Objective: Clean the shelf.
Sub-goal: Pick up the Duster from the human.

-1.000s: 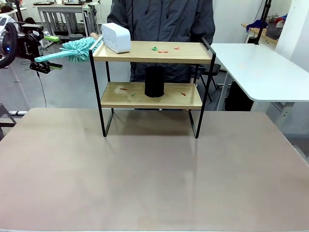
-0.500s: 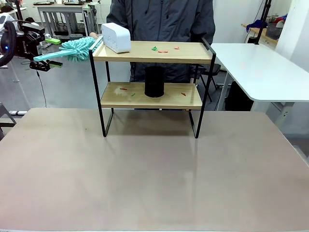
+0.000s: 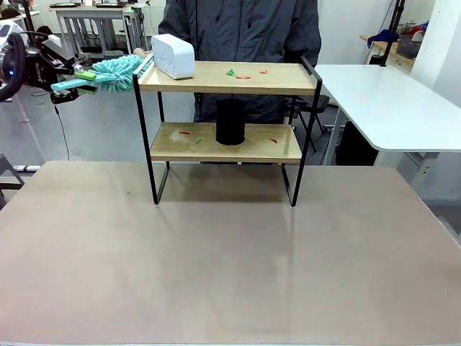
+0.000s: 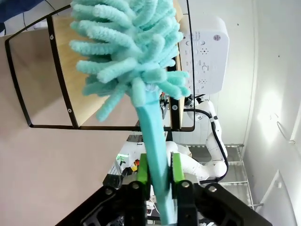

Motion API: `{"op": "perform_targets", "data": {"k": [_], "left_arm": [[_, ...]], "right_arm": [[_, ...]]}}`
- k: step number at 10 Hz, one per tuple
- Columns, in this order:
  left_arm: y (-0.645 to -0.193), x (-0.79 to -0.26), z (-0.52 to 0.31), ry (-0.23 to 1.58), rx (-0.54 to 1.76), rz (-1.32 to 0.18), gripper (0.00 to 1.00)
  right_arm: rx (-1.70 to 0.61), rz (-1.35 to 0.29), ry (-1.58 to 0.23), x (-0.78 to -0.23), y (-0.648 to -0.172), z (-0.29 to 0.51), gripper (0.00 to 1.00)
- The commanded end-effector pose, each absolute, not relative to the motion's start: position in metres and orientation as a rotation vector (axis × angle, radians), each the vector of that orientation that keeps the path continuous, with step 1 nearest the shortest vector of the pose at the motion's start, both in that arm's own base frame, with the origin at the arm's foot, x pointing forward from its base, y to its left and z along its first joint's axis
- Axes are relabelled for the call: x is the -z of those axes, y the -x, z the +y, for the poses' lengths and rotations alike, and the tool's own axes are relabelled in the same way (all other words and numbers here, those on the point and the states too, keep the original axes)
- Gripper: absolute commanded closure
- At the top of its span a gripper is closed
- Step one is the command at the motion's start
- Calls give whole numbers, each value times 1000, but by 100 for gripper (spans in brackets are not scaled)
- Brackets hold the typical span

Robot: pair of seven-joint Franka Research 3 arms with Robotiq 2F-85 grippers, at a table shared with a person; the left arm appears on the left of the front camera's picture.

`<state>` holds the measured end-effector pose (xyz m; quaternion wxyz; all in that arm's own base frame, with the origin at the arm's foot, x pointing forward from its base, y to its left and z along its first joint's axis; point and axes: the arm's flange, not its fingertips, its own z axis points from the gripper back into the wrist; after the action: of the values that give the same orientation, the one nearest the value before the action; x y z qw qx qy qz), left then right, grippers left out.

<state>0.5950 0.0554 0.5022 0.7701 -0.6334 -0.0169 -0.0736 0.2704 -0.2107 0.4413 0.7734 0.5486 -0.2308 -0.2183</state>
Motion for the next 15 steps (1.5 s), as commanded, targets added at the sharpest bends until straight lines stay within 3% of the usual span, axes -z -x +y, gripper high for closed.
{"op": "perform_targets", "data": {"k": [1, 5, 8, 11, 13, 15], "left_arm": [[-586, -503, 51, 1350, 190, -61, 100], [-582, -504, 52, 1344, 197, -67, 100], [-556, -517, 76, 1302, 210, -166, 100], [-416, -541, 149, 1113, 324, -320, 100], [-325, -519, 181, 994, 367, -247, 100], [-291, -477, 179, 919, 378, -81, 100]], "right_arm": [[457, -527, -1200, -441, -272, -207, 0], [457, -527, -1200, -441, -272, -207, 0], [457, -527, -1200, -441, -272, -207, 0], [457, -527, -1200, -441, -272, -207, 0], [457, -527, -1200, -441, -272, -207, 0], [457, -527, -1200, -441, -272, -207, 0]]}}
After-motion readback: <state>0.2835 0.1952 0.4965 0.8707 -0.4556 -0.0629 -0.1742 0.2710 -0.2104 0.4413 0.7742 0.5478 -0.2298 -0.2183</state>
